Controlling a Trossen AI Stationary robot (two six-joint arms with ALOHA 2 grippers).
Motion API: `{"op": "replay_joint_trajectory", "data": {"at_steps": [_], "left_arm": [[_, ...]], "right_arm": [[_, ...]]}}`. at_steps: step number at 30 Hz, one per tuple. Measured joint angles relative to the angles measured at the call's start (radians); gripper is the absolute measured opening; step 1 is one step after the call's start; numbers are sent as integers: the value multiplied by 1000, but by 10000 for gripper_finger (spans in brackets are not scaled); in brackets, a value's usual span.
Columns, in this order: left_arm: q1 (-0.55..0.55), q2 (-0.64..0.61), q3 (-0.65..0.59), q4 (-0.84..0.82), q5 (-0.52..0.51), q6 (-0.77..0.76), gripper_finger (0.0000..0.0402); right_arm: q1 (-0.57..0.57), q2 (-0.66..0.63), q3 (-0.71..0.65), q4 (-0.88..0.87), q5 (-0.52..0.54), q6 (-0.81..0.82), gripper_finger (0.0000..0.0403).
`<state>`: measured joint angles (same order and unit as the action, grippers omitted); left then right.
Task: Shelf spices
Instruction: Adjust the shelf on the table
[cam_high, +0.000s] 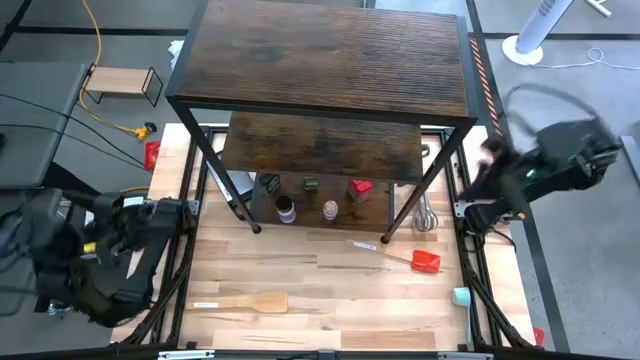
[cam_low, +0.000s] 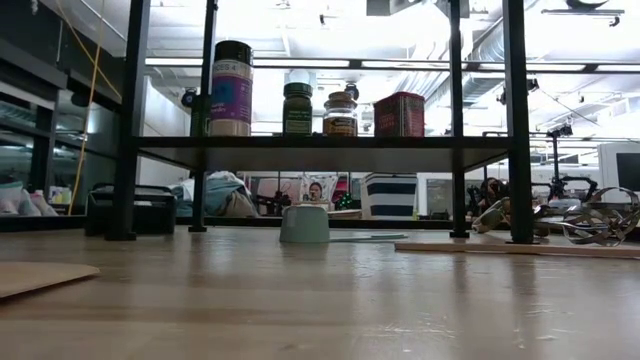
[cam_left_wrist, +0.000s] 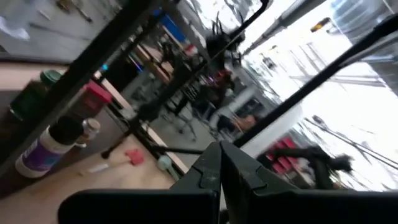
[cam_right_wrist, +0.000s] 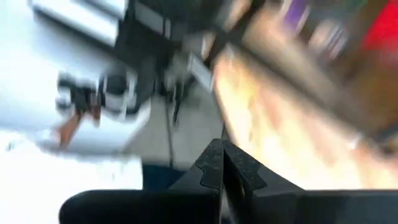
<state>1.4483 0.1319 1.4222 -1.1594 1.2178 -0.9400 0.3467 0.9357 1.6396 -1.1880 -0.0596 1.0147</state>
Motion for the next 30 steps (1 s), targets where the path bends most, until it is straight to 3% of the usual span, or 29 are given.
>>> {"op": "replay_joint_trajectory", "data": {"at_steps": [5, 9, 16, 23, 28, 29, 30], "left_arm": [[21, 3, 163, -112, -6, -23, 0], [21, 12, 192, -150, -20, -20, 0], [23, 25, 16, 45, -28, 25, 0], [46, 29, -202, 348, -38, -42, 0], [66, 75, -328, 755, -146, -136, 0], [94, 99, -354, 862, -182, -167, 0], [208, 130, -377, 970, -223, -202, 0]], "right_arm": [[177, 63, -131, 164, -150, 43, 0], [348, 98, -181, 297, -150, 142, 0], [569, 165, -184, 451, 254, 154, 0], [589, 210, -184, 476, 518, 106, 0], [583, 211, -184, 529, 635, 88, 0], [583, 211, -184, 551, 647, 76, 0], [583, 211, -184, 570, 657, 58, 0]]}}
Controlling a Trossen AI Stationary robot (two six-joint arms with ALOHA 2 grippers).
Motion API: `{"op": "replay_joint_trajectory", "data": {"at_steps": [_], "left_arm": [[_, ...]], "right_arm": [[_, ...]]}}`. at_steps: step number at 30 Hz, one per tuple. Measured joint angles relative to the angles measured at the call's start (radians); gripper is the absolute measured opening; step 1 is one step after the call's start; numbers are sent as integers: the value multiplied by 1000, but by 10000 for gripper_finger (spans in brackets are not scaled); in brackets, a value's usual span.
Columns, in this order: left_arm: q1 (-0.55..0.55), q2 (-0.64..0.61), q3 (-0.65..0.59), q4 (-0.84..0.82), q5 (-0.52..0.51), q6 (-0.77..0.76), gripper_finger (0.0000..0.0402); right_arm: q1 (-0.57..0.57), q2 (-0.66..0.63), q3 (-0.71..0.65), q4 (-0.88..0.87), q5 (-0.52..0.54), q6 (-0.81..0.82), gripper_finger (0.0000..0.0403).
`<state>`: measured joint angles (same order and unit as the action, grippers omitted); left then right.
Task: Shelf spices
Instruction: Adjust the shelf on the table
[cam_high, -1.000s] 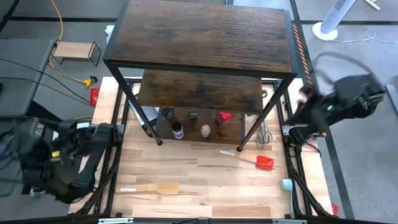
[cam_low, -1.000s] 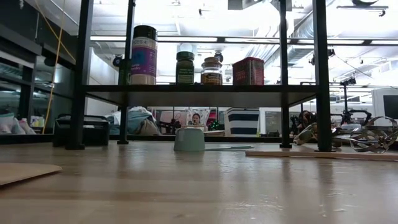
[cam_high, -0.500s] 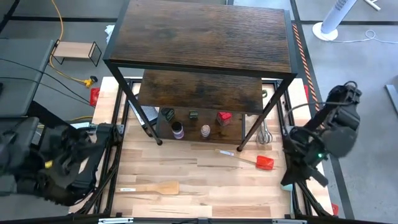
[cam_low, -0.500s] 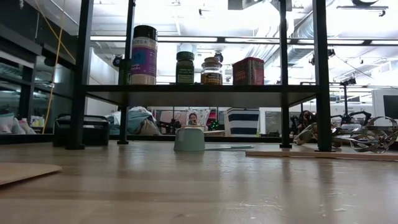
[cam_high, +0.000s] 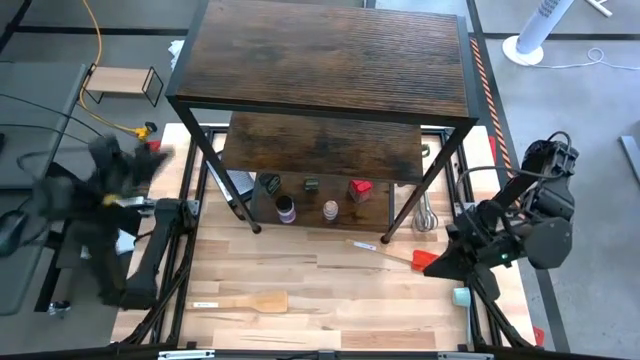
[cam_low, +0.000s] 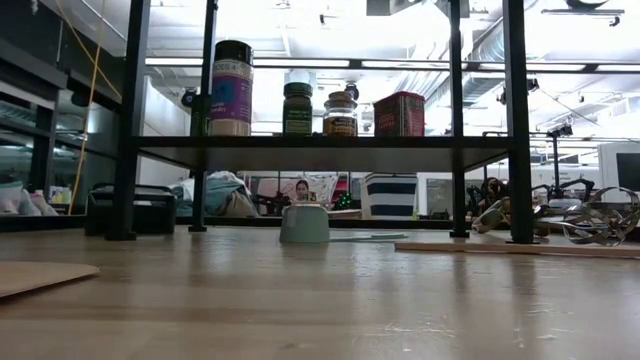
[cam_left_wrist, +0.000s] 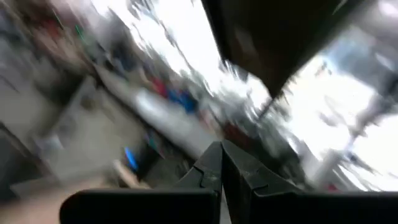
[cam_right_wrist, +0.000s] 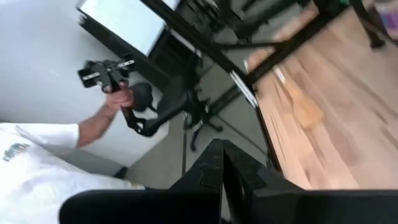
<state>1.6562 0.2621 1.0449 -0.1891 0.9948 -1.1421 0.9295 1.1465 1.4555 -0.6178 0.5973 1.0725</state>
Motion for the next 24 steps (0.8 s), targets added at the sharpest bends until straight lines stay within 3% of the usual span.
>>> {"op": "replay_joint_trajectory", "data": {"at_steps": [1, 2, 8, 12, 16, 18, 21, 24], "left_arm": [[43, 34, -20, 91, -92, -32, 0], [17, 69, -36, 167, -42, -66, 0], [34, 237, -49, 491, -25, -167, 0], [21, 291, 4, 560, -168, -126, 0], [2, 419, 121, 560, -180, -67, 0], [-15, 498, 208, 587, -235, -54, 0], [-52, 616, 393, 622, -294, -30, 0], [-111, 739, 600, 623, -264, -6, 0]], "right_arm": [[0, 0, 0, 15, 7, -14, 0], [0, 1, 0, 21, 18, -23, 0], [-2, 3, 3, 16, 63, -34, 0], [-7, 4, 4, 16, 77, -40, 0], [-15, -1, 4, 16, 77, -45, 0], [-15, -3, 4, 16, 79, -50, 0], [-15, -7, 4, 16, 79, -60, 0], [-15, -10, 4, 16, 79, -61, 0]]}}
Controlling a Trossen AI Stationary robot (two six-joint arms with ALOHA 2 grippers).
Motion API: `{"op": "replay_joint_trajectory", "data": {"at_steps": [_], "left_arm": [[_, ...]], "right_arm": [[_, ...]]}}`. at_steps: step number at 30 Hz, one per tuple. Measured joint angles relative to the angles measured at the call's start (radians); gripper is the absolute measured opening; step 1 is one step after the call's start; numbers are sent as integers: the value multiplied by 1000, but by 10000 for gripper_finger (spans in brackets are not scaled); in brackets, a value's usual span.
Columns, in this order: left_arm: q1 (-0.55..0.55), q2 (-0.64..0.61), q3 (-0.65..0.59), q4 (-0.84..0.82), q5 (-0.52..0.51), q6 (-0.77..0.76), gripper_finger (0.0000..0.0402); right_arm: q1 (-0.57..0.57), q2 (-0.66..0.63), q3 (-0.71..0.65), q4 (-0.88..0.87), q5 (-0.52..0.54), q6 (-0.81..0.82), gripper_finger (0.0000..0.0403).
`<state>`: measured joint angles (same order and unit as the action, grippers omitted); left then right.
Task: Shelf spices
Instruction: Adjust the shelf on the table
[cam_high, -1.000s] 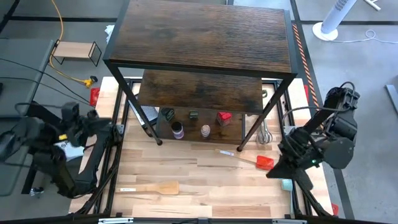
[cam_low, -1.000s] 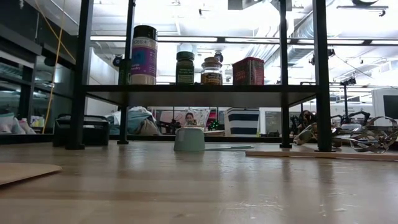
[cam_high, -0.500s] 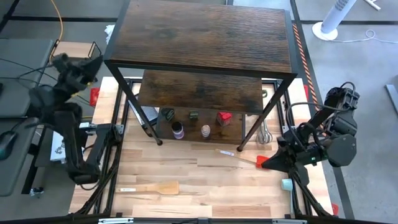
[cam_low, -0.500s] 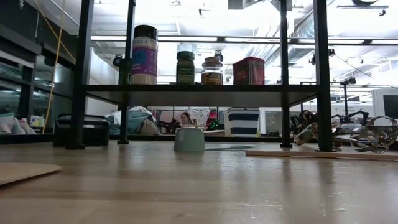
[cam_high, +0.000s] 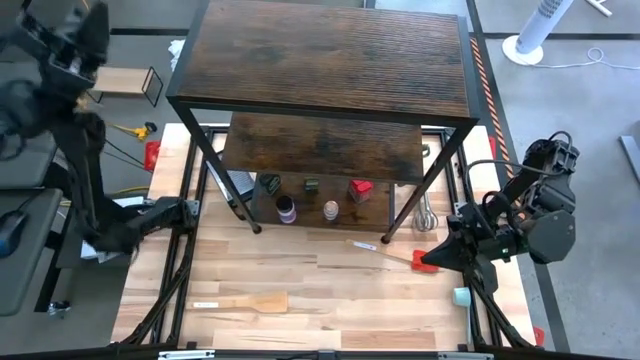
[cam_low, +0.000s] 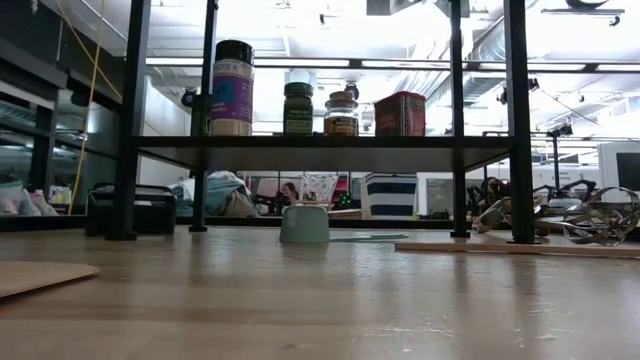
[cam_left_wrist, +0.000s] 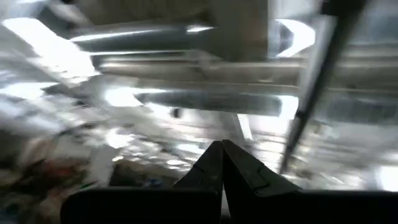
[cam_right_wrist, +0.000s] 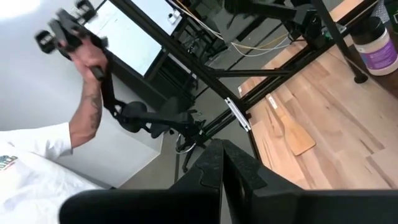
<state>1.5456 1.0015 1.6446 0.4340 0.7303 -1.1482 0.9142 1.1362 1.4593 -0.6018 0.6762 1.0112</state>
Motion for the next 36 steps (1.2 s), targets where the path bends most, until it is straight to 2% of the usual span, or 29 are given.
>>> {"op": "replay_joint_trajectory", "data": {"at_steps": [6, 8, 10, 13, 16, 20, 23, 29, 36], "left_arm": [[-154, 205, 383, -94, -64, 35, 0], [-209, 248, 489, -115, -48, 36, 0], [-279, 282, 569, -128, -29, 35, 0], [-403, 314, 644, -146, -68, 66, 0], [-517, 323, 676, -157, -94, 96, 0], [-663, 321, 680, -242, -76, 120, 0], [-828, 333, 682, -300, -77, 196, 0], [-1207, 424, 679, -310, -150, 390, 0], [-1518, 492, 679, -308, -139, 573, 0]], "right_arm": [[0, 1, 0, -1, -3, -34, 0], [0, 0, 0, -1, -3, -50, 0], [0, -1, 0, -6, -3, -52, 0], [0, -3, 0, -8, -3, -52, 0], [0, -3, 0, -8, -3, -52, 0], [0, -3, 0, -8, -3, -52, 0], [0, -3, 0, -8, -3, -52, 0], [0, -3, 0, -7, -3, -48, 0], [2, -3, 0, -8, -4, -48, 0]]}}
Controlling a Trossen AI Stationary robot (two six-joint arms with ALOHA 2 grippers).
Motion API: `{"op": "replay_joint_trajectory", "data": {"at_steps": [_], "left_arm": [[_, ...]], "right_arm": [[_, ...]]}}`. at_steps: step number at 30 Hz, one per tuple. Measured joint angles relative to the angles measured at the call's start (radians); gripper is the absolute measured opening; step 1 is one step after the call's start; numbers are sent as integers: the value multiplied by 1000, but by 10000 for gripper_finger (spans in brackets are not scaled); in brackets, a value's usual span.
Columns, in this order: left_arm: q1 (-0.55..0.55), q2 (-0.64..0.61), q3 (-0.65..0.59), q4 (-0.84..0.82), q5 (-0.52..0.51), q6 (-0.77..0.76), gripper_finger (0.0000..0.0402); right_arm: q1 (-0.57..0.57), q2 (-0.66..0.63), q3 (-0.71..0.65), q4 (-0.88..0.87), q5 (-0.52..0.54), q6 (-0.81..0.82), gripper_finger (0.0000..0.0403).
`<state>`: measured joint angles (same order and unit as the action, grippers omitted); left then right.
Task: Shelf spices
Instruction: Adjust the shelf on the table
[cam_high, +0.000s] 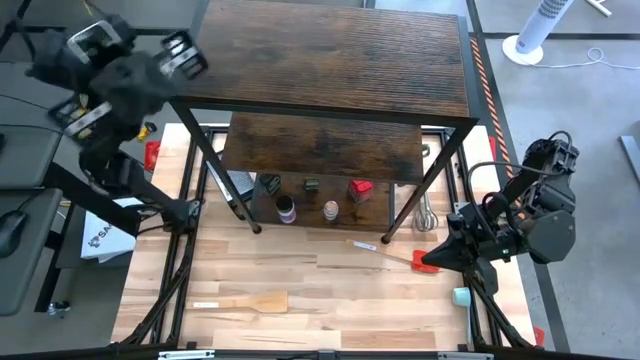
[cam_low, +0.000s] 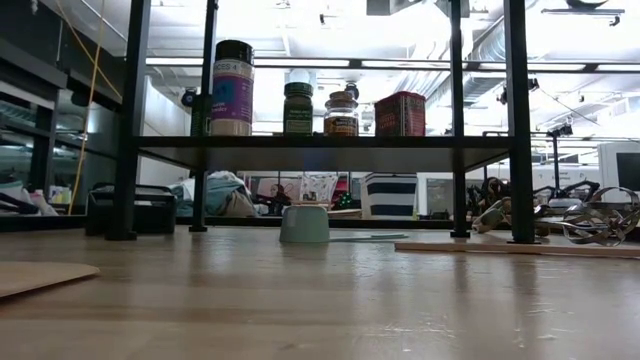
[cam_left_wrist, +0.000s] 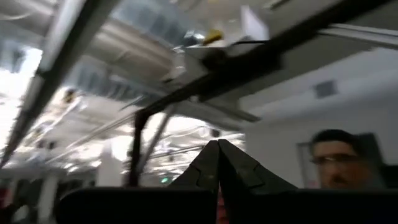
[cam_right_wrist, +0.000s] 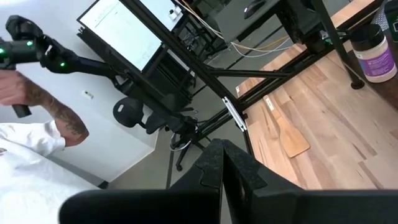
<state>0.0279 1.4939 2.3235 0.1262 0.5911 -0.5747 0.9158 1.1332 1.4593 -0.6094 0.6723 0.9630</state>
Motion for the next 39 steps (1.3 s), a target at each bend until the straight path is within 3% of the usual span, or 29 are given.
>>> {"op": "replay_joint_trajectory", "data": {"at_steps": [3, 5, 8, 12, 18, 23, 27, 31, 33, 36, 39], "left_arm": [[-107, -14, 3, -23, 1, 89, 0], [-180, -24, 3, -141, -1, 122, 0], [-312, -30, 4, -461, -84, 176, 0], [-502, -8, -5, -906, -305, 199, 0], [-768, -9, -93, -1230, -714, -111, 0], [-953, 1, -274, -1285, -993, -377, 0], [-1041, -22, -481, -1121, -1134, -539, 0], [-1048, -70, -769, -726, -1170, -547, 0], [-1017, -122, -926, -451, -1157, -513, 0], [-948, -185, -1177, -63, -1060, -494, 0], [-878, -227, -1412, 173, -1008, -566, 0]], "right_arm": [[1, 0, 0, 0, -1, -3, 0], [1, 0, 0, -2, -9, -3, 0], [1, 0, 0, -14, -18, -3, 0], [1, 0, 0, -23, -18, -2, 0], [1, 0, 0, -27, -43, 31, 0], [1, 0, 0, -43, -120, 92, 0], [1, 1, 0, -67, -179, 131, 0], [1, 8, 0, -125, -215, 143, 0], [1, 8, 0, -174, -222, 166, 0], [1, 11, 0, -238, -230, 213, 0], [1, 17, 0, -305, -211, 285, 0]]}}
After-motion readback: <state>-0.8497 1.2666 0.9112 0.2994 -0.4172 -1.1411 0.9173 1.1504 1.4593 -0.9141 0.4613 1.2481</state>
